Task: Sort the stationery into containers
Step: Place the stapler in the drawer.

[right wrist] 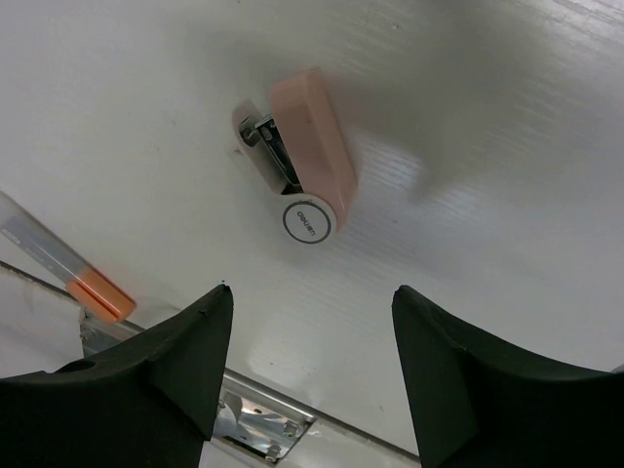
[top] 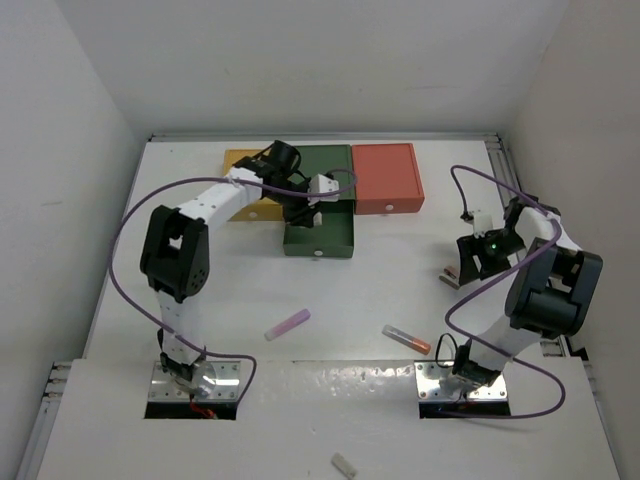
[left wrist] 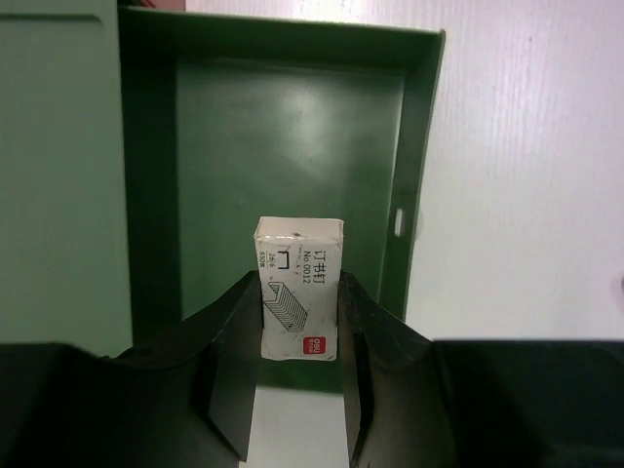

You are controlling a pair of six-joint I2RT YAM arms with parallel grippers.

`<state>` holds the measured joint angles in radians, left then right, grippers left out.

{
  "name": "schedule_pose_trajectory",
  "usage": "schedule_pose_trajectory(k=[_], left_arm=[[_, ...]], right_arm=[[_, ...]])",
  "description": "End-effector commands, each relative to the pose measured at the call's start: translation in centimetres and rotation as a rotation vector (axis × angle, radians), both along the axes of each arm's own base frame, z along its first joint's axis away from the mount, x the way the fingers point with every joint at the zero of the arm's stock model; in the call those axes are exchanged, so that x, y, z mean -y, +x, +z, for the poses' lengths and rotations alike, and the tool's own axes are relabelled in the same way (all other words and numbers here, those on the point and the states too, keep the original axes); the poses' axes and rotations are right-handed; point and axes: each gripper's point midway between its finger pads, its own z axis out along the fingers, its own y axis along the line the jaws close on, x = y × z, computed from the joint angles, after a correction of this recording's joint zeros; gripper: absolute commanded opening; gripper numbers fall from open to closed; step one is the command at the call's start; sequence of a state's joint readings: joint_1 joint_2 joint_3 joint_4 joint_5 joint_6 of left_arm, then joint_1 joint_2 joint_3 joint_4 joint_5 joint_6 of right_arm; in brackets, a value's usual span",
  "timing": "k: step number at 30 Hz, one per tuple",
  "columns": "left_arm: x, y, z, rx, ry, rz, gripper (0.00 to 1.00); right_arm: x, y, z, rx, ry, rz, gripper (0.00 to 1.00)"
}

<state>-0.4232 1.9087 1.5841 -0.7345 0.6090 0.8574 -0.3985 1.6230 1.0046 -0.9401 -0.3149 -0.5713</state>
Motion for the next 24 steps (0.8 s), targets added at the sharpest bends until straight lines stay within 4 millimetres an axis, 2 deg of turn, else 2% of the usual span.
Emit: schedule_pose_trajectory(k=[1,8,14,20,24], left_arm=[[2.4,1.9,1.4,0.042,-0.047,0.015,0.09],[3.4,3.3,-1.4,0.002,0.005,0.039,0.11],[3.9,3.9,-3.7,-0.002,0.069,0.045,0.12],[3.0,3.9,-6.2,0.008,0.169,0.047,0.12],[1.9,4.8,-7.3,0.029,0.233,0.103,0.11]], right_arm=[[-0.2,0.6,-0.1,0.030,0.037,0.037,0.66],[-0.7,-0.2,-1.2,0.000,0.069,0.049,0.66],[-0.1,0.2,-2.0,0.009,0.035,0.034,0.66],[0.2,0.4,-2.3,0.014,0.019,0.028,0.67],[0.1,0.4,-2.4,0.018,0.016,0.030,0.67]])
